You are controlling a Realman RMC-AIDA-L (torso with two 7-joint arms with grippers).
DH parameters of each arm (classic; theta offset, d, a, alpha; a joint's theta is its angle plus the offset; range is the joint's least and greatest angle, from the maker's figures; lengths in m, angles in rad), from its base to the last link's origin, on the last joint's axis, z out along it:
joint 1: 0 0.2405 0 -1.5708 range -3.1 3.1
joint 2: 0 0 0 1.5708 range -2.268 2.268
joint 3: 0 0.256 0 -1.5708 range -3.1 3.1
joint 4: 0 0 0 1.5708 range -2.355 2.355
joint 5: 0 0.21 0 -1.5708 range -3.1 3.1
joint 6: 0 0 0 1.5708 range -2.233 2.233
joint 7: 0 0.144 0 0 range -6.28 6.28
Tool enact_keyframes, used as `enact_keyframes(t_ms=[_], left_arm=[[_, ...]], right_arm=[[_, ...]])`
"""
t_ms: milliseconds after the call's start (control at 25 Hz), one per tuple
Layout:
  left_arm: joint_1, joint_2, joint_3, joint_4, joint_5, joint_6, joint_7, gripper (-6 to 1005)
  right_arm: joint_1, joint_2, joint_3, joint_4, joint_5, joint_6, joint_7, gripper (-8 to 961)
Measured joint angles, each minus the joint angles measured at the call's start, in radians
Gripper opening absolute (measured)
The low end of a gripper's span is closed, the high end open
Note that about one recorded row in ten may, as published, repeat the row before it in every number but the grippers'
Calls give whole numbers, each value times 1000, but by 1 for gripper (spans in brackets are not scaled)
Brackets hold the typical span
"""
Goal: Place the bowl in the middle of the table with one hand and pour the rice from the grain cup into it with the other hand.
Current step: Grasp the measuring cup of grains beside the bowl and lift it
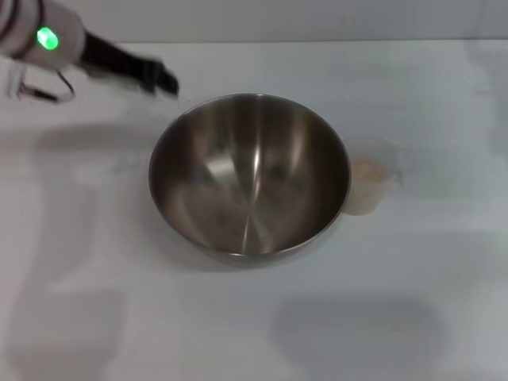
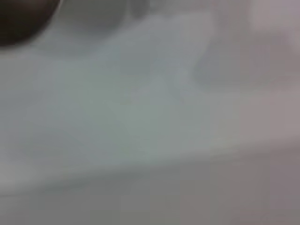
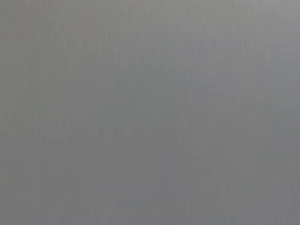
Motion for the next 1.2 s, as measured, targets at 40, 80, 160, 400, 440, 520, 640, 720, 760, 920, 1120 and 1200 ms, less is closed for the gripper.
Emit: enact_keyframes(t_ms=[40, 80, 160, 400, 440, 520, 640, 720, 760, 920, 1120, 1200], left_arm=[[39, -2, -27, -122, -33, 11, 18, 285], [39, -2, -27, -122, -33, 11, 18, 325], [67, -2, -32, -176, -54, 42, 35, 406], [302, -4, 63, -330, -99, 595, 221, 518], [385, -5, 157, -311, -102, 897, 277, 526], [442, -5, 241, -278, -103, 1146, 294, 542], [505, -4, 386, -161, -102, 1628, 243, 565], [515, -3, 421, -113, -96, 1776, 192, 572], [525, 4, 468, -10, -37, 2039, -5, 571], [514, 30, 455, 165, 178, 2237, -481, 568], [480, 73, 462, 350, 297, 2293, -837, 580], [480, 74, 472, 387, 297, 2294, -845, 588]], right_arm=[[0, 0, 0, 0, 0, 0, 0, 626], [0, 0, 1, 1, 0, 0, 0, 626], [1, 0, 1, 3, 0, 0, 0, 625], [5, 0, 1, 5, 0, -2, 0, 626], [5, 0, 1, 6, 0, -2, 0, 626], [6, 0, 1, 6, 0, -2, 0, 626], [6, 0, 1, 7, 0, -2, 0, 627], [4, 1, 1, 9, 0, -2, 0, 625], [1, 2, 1, 10, 0, -2, 0, 625], [-14, 11, 1, 14, 0, -2, 3, 625], [-60, 34, -6, 23, -5, -27, 4, 625], [-84, 48, -13, 25, -7, -50, 4, 626]])
